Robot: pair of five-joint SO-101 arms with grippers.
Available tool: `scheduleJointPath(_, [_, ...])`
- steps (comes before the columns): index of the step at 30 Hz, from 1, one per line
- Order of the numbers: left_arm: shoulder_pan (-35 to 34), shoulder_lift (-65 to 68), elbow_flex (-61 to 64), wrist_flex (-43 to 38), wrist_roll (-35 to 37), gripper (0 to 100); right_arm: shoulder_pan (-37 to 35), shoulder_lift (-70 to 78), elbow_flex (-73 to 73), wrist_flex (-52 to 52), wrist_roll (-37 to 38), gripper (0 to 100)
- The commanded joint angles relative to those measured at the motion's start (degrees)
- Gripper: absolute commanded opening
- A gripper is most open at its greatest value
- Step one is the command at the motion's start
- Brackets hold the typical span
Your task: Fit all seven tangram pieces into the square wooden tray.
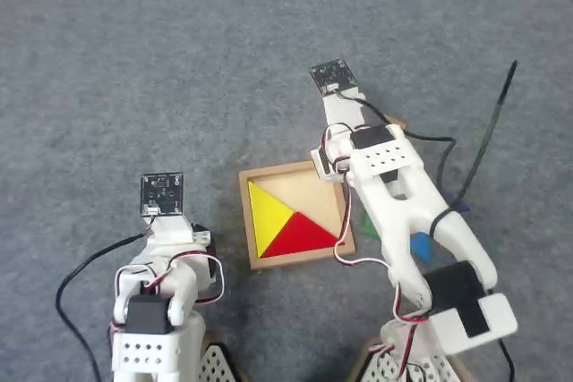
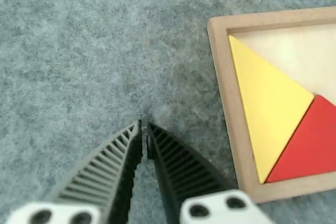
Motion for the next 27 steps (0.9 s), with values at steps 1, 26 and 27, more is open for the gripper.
scheduleJointPath(1, [-0.4, -1.1, -0.7, 0.1, -0.5, 1, 0.7, -0.3, -4.6, -2.4, 3.4, 16.2])
scheduleJointPath(26, [-0.4, -1.1, -0.7, 0.1, -0.5, 1, 7.3, 28.0, -28.6, 8.0, -3.9, 15.4])
scheduleJointPath(27, [-0.4, -1.1, -0.7, 0.1, -0.5, 1, 7.4, 27.9, -28.6, 8.0, -3.9, 12.7])
